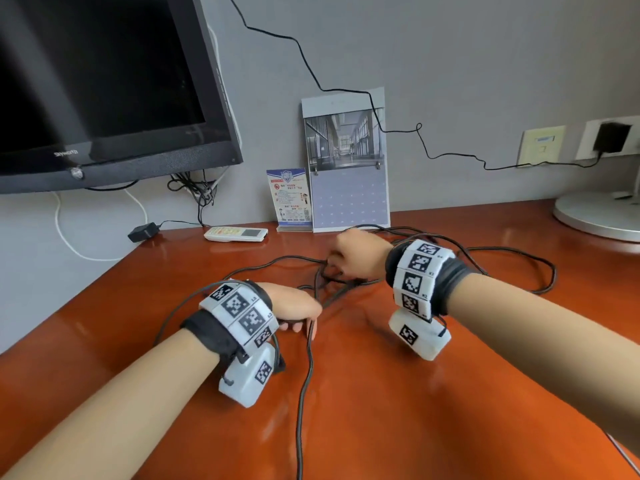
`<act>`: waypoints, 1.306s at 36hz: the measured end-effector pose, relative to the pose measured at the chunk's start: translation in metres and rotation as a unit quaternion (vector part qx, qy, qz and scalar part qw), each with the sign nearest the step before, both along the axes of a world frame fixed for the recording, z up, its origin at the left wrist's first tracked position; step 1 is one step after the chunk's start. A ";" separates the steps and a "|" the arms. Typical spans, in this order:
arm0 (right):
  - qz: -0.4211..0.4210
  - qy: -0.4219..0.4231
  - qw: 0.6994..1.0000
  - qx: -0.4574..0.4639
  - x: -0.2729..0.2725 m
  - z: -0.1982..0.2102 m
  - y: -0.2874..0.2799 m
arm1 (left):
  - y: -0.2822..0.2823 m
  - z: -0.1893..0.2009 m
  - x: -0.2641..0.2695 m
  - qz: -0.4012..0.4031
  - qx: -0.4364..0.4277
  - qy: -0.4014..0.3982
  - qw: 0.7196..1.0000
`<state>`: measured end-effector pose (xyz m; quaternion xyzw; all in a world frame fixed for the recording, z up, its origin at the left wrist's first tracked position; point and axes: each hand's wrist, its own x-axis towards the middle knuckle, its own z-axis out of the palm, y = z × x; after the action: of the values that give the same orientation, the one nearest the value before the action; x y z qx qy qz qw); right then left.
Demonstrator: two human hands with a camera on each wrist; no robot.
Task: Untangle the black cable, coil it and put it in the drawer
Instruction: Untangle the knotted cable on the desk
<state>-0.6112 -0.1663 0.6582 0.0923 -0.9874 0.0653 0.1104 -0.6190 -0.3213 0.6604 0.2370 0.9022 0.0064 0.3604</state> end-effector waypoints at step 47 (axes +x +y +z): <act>-0.014 -0.001 0.910 -0.415 0.052 0.149 -0.010 | 0.059 0.212 -0.021 0.103 0.550 0.237 0.794</act>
<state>-0.5592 -0.1765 0.8076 0.0244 -0.8723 0.4682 0.1387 -0.6400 -0.2626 0.8729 0.2954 0.8228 0.4819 -0.0586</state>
